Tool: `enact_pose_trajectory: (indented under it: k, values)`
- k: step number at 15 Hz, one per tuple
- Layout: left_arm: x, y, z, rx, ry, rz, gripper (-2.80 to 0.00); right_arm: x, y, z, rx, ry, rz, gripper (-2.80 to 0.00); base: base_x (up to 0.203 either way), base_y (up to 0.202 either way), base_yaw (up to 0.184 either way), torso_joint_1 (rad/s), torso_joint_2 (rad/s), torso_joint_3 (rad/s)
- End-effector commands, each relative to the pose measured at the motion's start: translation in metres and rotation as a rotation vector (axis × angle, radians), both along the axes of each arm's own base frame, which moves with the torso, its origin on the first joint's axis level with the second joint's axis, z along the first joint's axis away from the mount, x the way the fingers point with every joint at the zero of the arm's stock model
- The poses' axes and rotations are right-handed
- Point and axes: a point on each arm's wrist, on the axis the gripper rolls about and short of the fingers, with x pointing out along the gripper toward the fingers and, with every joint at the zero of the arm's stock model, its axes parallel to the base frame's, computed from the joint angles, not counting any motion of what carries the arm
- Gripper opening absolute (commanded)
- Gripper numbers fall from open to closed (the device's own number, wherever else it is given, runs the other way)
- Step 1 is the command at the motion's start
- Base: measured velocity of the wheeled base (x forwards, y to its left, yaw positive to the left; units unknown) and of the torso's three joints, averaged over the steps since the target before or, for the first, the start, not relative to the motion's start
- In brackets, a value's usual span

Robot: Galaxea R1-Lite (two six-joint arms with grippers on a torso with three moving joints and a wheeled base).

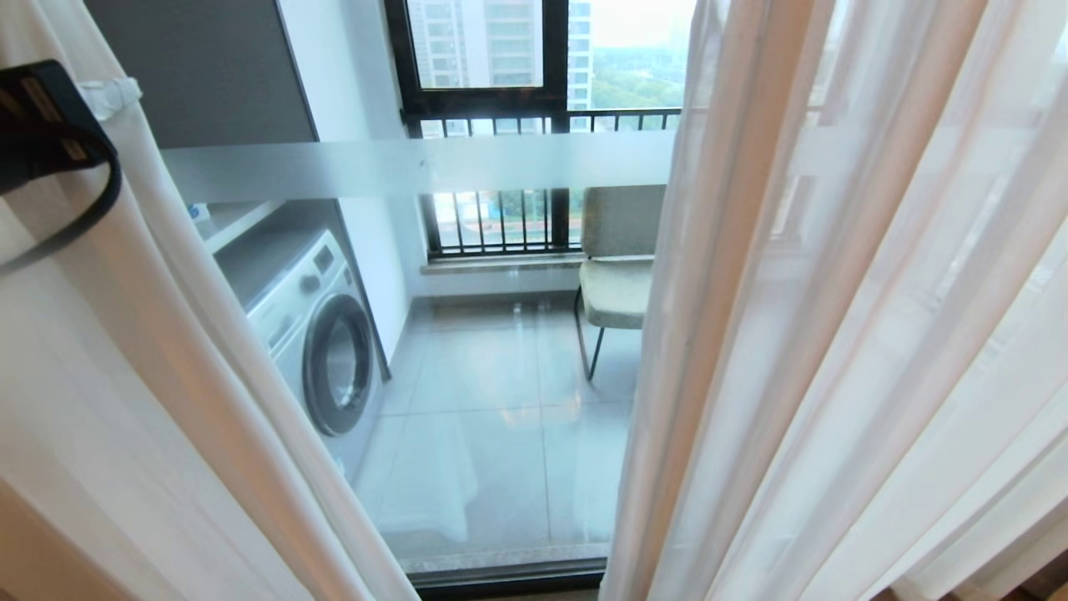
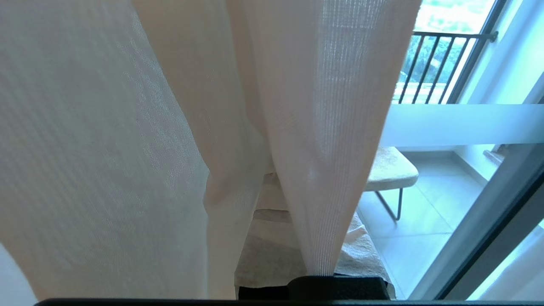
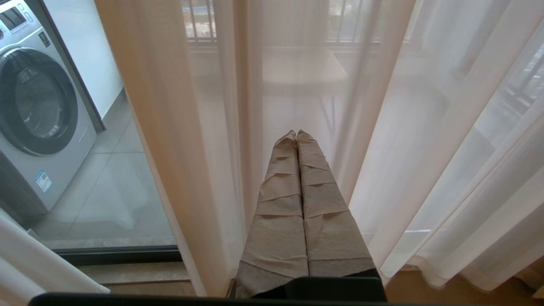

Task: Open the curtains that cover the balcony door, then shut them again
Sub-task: Close the inner curtains on both sides

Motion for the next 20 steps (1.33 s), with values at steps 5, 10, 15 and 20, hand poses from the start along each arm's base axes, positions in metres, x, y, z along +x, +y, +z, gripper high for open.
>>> enact_pose_trajectory:
  k: [5, 10, 15, 20]
  values:
    - [0.006, -0.002, -0.002, 0.002, 0.012, -0.027, -2.8, 0.0, 0.0, 0.0, 0.0, 0.0, 0.0, -2.8, 0.0, -0.19, 0.003, 0.001, 0.0, 0.004]
    - [0.012, -0.008, 0.003, 0.002, -0.001, -0.059, -2.8, 0.0, 0.0, 0.0, 0.0, 0.0, 0.0, -2.8, 0.0, -0.19, 0.002, 0.003, 0.0, 0.004]
    - [0.018, -0.013, 0.004, 0.002, -0.002, -0.078, -2.8, 0.0, 0.0, 0.0, 0.0, 0.0, 0.0, -2.8, 0.0, -0.188, 0.003, 0.003, 0.0, 0.004]
    - [0.02, -0.013, 0.005, 0.002, -0.001, -0.078, -2.8, 0.0, 0.0, 0.0, 0.0, 0.0, 0.0, -2.8, 0.0, -0.19, 0.002, 0.004, 0.0, 0.001]
